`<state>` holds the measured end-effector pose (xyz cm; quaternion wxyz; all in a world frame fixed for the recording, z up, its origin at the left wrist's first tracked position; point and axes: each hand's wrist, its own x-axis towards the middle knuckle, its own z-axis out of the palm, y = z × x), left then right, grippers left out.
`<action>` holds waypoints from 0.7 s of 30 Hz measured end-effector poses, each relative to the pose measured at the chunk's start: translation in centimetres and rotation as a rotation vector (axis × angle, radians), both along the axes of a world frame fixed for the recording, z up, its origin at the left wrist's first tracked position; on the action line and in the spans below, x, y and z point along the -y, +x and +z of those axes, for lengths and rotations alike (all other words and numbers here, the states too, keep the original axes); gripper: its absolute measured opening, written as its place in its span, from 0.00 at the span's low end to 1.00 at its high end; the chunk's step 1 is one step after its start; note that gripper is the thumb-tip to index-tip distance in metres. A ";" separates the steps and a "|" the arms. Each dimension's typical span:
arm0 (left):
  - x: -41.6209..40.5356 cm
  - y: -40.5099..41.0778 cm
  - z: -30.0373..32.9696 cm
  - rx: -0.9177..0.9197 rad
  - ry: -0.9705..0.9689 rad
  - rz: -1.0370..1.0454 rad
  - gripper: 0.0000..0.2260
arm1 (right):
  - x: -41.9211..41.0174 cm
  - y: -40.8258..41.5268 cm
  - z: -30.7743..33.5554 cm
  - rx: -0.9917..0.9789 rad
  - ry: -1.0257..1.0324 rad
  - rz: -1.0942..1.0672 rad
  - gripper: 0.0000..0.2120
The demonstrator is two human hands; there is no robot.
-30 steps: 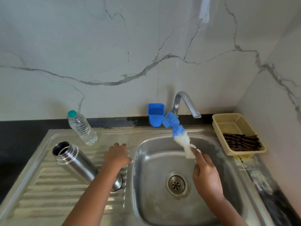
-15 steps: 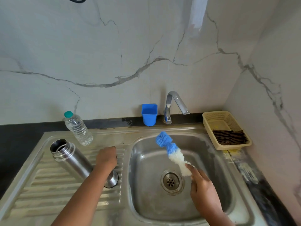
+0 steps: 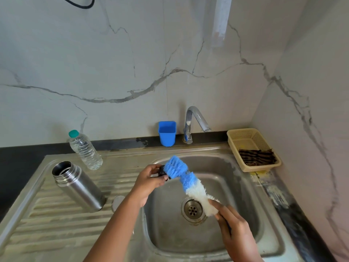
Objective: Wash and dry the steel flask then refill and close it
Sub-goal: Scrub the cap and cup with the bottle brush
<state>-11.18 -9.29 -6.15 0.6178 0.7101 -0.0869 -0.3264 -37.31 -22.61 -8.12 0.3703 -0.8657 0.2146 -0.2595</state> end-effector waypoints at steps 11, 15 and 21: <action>0.4 -1.5 1.4 -0.039 -0.117 -0.178 0.23 | 1.9 -1.7 0.6 -0.019 -0.101 0.072 0.30; 0.4 -1.8 1.1 -0.016 -0.132 -0.231 0.23 | 2.2 -1.2 0.5 -0.004 -0.071 -0.032 0.31; 0.1 -1.8 1.6 -0.052 -0.187 -0.239 0.23 | 2.8 -2.0 1.2 0.012 -0.128 0.079 0.26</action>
